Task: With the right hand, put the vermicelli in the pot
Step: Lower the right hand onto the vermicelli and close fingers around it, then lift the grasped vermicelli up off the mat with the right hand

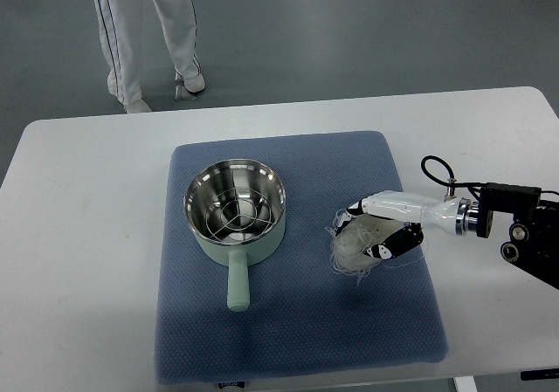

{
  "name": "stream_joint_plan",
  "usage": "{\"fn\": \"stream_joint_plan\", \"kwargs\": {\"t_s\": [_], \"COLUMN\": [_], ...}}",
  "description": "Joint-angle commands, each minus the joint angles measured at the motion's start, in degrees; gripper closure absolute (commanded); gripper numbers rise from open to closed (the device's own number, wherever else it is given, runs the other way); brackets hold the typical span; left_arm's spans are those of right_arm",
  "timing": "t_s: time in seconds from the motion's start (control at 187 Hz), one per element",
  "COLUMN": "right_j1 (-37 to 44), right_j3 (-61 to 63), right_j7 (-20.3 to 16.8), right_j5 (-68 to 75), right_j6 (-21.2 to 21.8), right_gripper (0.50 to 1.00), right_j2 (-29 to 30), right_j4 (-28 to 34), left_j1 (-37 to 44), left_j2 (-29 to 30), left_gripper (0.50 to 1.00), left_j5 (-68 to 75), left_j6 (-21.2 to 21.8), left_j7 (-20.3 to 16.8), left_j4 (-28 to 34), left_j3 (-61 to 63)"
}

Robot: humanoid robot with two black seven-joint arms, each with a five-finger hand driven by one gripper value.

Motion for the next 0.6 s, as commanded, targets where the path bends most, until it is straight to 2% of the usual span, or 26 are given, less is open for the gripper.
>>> {"fn": "stream_joint_plan", "kwargs": {"t_s": [0.0, 0.594], "right_j1": [0.12, 1.88], "right_j3": [0.44, 5.98], "right_j7": [0.0, 0.09], "right_j5": [0.08, 1.32], "right_j6": [-0.11, -0.2], "right_gripper": [1.0, 1.0], "right_j2": [0.09, 1.85], "right_j4": [0.01, 0.1], "left_j1": [0.0, 0.0], "left_j2": [0.0, 0.0], "left_gripper": [0.5, 0.5], "left_j5": [0.0, 0.0], "left_j6": [0.0, 0.0], "left_j7": [-0.02, -0.02], "left_j4": [0.0, 0.0], "left_j3": [0.0, 0.0]}}
